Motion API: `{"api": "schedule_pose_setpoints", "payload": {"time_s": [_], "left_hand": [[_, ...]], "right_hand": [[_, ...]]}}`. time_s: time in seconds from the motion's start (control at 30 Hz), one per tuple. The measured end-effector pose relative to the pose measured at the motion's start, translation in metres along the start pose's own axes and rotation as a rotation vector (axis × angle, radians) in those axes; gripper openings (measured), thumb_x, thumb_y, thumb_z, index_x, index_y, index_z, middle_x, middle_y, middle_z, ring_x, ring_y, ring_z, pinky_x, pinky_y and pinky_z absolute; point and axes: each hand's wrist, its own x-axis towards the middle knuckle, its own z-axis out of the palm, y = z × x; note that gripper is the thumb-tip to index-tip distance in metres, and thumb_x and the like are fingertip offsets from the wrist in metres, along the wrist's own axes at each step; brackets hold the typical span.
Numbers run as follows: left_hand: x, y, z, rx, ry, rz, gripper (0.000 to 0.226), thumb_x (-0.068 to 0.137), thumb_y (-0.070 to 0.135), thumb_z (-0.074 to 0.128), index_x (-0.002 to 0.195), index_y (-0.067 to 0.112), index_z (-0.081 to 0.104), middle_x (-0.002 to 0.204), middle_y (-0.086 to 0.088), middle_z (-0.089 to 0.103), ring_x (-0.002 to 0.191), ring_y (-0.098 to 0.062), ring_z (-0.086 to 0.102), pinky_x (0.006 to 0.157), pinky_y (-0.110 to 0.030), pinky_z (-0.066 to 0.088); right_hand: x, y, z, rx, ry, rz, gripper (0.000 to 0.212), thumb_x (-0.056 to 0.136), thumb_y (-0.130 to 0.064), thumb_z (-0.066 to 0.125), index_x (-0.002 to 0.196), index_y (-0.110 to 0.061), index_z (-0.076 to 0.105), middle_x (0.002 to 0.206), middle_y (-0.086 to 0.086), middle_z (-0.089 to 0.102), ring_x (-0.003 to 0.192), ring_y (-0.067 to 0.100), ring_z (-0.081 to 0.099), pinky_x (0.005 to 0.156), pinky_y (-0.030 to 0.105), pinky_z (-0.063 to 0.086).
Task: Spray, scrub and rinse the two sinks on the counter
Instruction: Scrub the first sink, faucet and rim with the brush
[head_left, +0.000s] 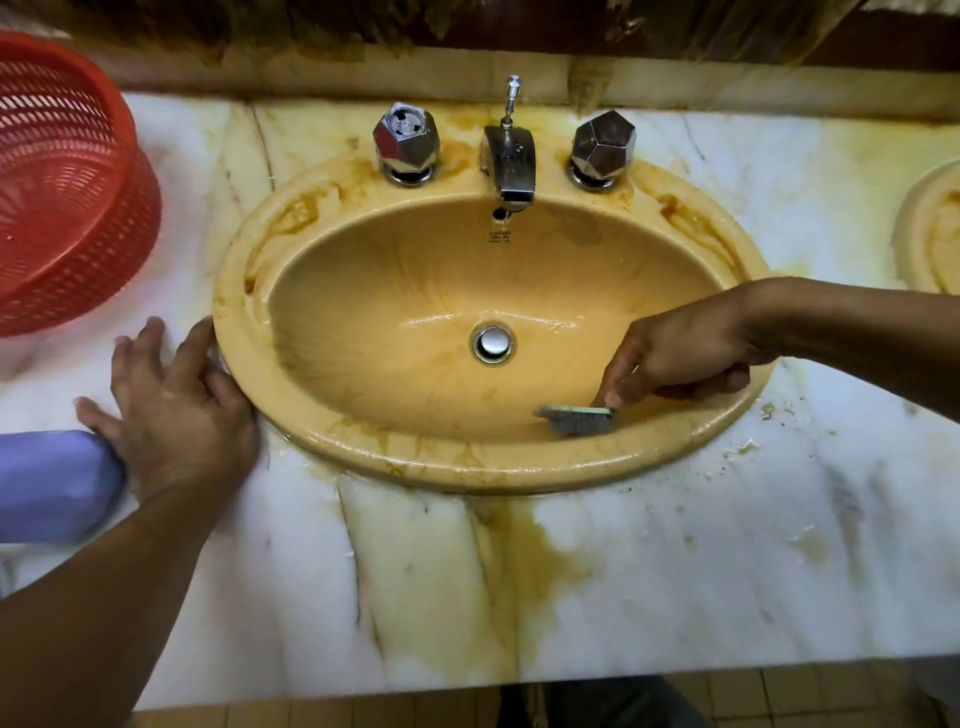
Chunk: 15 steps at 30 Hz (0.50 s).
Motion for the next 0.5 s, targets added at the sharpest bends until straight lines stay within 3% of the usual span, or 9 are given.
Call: {"api": "schedule_pose_setpoints", "payload": {"time_s": [0.03,0.1,0.13,0.17,0.23,0.3,0.37,0.43,0.5], "left_hand": [[0.000,0.001,-0.001,0.007,-0.002,0.001,0.050,0.098,0.034,0.034,0.144,0.034,0.052,0.163,-0.007,0.035,0.154,-0.031,0.022,0.116,-0.075,0.008],[-0.002,0.003,-0.003,0.010,-0.001,0.017,0.051,0.097,0.035,0.033,0.145,0.034,0.051,0.163,-0.007,0.035,0.154,-0.032,0.021,0.117,-0.075,0.007],[-0.002,0.003,-0.004,-0.003,0.001,0.017,0.052,0.096,0.035,0.032,0.145,0.034,0.051,0.163,-0.008,0.034,0.154,-0.032,0.021,0.118,-0.074,0.008],[-0.002,0.004,-0.006,-0.024,0.003,0.022,0.054,0.096,0.036,0.031,0.145,0.033,0.052,0.163,-0.009,0.035,0.154,-0.034,0.021,0.119,-0.073,0.009],[-0.002,0.003,-0.006,-0.061,0.020,0.040,0.053,0.096,0.035,0.030,0.144,0.031,0.054,0.161,-0.012,0.037,0.152,-0.037,0.024,0.118,-0.073,0.017],[-0.004,0.005,-0.004,-0.042,0.042,0.033,0.050,0.099,0.032,0.032,0.143,0.032,0.054,0.160,-0.013,0.037,0.151,-0.037,0.025,0.117,-0.073,0.020],[-0.002,0.006,-0.004,-0.049,0.059,0.023,0.047,0.101,0.032,0.033,0.142,0.034,0.053,0.160,-0.011,0.037,0.151,-0.036,0.025,0.117,-0.072,0.020],[0.001,-0.004,0.004,-0.036,0.039,0.020,0.045,0.102,0.032,0.032,0.141,0.035,0.052,0.160,-0.011,0.037,0.151,-0.035,0.026,0.118,-0.070,0.022],[0.008,-0.016,0.008,0.021,-0.033,0.077,0.046,0.102,0.035,0.029,0.143,0.030,0.050,0.162,-0.011,0.034,0.152,-0.037,0.023,0.119,-0.071,0.020]], "right_hand": [[-0.005,-0.004,0.004,0.038,-0.037,-0.020,0.017,0.102,-0.038,0.060,0.109,-0.038,0.077,0.062,0.000,0.046,0.044,0.017,0.033,0.041,0.022,0.028],[-0.008,0.003,0.002,-0.169,0.052,0.010,0.019,0.101,-0.043,0.060,0.106,-0.036,0.076,0.077,-0.002,0.063,0.057,0.022,0.055,0.045,0.031,0.045],[-0.009,0.007,-0.001,-0.335,0.122,0.052,0.022,0.100,-0.044,0.058,0.106,-0.034,0.076,0.091,-0.002,0.070,0.071,0.025,0.065,0.057,0.037,0.057],[-0.011,0.011,-0.003,-0.443,0.180,0.087,0.023,0.099,-0.044,0.057,0.105,-0.033,0.075,0.099,-0.001,0.071,0.077,0.024,0.068,0.065,0.038,0.060],[-0.014,0.016,-0.007,-0.328,0.154,0.079,0.018,0.100,-0.041,0.059,0.106,-0.036,0.076,0.086,0.001,0.065,0.054,0.018,0.052,0.047,0.026,0.046],[-0.019,0.015,-0.012,-0.125,0.005,0.059,0.017,0.101,-0.036,0.061,0.105,-0.038,0.078,0.065,0.001,0.044,0.045,0.016,0.030,0.043,0.019,0.025],[-0.024,0.017,-0.020,-0.239,-0.017,0.079,0.020,0.102,-0.035,0.058,0.105,-0.034,0.078,0.066,-0.001,0.046,0.048,0.017,0.034,0.046,0.021,0.026],[-0.025,0.022,-0.027,-0.613,0.111,0.180,0.029,0.105,-0.038,0.048,0.113,-0.029,0.074,0.096,-0.004,0.067,0.075,0.019,0.059,0.061,0.026,0.042],[-0.031,0.024,-0.034,-0.796,0.246,0.218,0.036,0.108,-0.040,0.037,0.128,-0.033,0.066,0.126,-0.006,0.065,0.109,0.020,0.060,0.084,0.028,0.049]]}}
